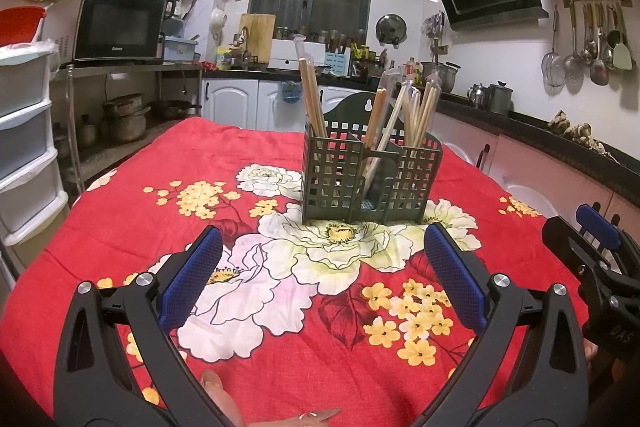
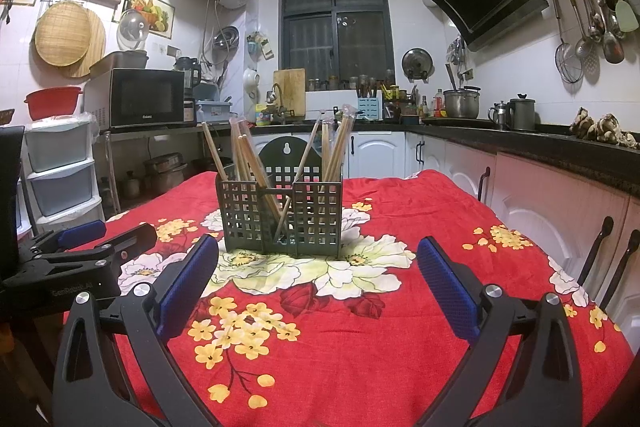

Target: Organize utensils

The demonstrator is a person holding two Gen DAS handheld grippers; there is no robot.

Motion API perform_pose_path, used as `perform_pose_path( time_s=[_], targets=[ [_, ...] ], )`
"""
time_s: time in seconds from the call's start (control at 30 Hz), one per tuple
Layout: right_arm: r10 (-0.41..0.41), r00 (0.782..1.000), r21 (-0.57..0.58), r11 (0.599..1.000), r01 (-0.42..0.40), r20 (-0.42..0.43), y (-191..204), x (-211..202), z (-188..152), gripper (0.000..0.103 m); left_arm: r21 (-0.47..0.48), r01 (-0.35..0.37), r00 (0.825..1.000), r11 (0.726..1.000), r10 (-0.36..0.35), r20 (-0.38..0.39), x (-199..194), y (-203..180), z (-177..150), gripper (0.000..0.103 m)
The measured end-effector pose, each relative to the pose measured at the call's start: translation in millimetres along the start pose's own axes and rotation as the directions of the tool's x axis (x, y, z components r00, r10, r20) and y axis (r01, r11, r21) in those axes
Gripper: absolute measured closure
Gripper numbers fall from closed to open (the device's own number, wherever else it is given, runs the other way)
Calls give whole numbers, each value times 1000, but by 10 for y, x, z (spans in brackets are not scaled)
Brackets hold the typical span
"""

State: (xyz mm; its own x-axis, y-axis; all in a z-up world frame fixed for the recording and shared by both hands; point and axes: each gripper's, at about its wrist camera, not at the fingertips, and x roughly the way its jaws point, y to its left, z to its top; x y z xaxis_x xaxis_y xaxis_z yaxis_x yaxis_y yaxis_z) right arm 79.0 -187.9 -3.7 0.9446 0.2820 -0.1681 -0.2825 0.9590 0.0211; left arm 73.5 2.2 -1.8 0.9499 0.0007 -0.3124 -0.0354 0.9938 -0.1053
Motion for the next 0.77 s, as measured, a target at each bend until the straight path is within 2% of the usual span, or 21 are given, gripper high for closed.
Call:
perform_pose_path(
  time_s=[0.2,0.4,0.5,0.57,0.6,0.63,0.67,0.7,0.73,0.77],
  targets=[
    [-5,1000,5,1000,5,-6,-7,4,-6,6,-22,25,999,999,-26,-42,3,24,24,10],
    [-69,996,26,997,70,-48,-146,6,9,6,-60,-25,991,998,17,-135,93,127,148,10],
    [-92,989,72,992,100,-112,-333,75,78,6,-71,-50,980,996,35,-194,136,307,289,10],
    [-117,979,99,986,135,-168,-542,212,170,6,-68,-93,960,993,72,-269,318,539,450,10],
    [-132,963,99,982,159,-237,-680,368,221,6,-53,-122,943,991,99,-318,450,655,522,10],
    [-137,941,96,980,174,-309,-821,540,258,6,-41,-164,915,986,137,-380,648,823,612,10],
    [-156,910,101,973,209,-384,-1005,744,282,6,-43,-189,896,981,154,-416,794,953,666,10],
    [-170,877,93,967,236,-449,-1167,942,278,6,-41,-231,870,972,187,-456,984,1113,726,10],
    [-170,860,91,966,242,-481,-1276,1087,266,6,-46,-280,847,959,224,-482,1217,1306,775,10],
    [-192,839,80,960,269,-509,-1389,1249,247,6,-49,-295,839,954,234,-491,1365,1403,789,10]
  ],
)
